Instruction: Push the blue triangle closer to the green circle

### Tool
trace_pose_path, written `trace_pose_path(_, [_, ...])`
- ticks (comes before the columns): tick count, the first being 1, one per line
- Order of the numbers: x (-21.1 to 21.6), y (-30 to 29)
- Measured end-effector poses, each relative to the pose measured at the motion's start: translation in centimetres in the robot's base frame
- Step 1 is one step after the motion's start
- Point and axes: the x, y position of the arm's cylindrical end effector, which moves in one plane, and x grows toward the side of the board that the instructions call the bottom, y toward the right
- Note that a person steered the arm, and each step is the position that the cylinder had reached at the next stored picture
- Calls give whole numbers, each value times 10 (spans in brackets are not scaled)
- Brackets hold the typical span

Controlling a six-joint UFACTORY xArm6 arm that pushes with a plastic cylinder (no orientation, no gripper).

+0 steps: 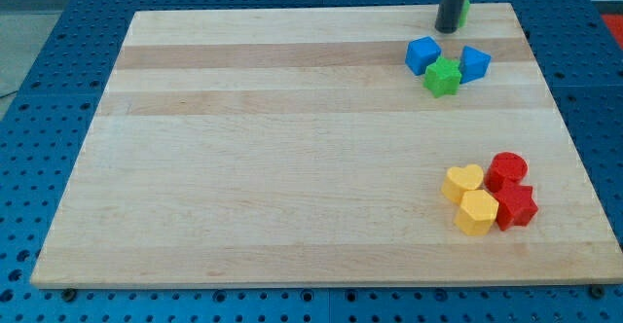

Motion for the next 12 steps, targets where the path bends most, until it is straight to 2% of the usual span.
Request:
trace_pose_path(2, [56,47])
trace_pose_path(4, [150,-1])
trace_pose_path(5, [132,-31])
trace_pose_path(6, [92,-29])
trace_pose_path(7, [96,-26])
trace_pose_path(8, [135,-26])
trace_pose_path(9, [137,-8])
trace_pose_path(11, [43,11])
trace_pose_path(12, [65,11])
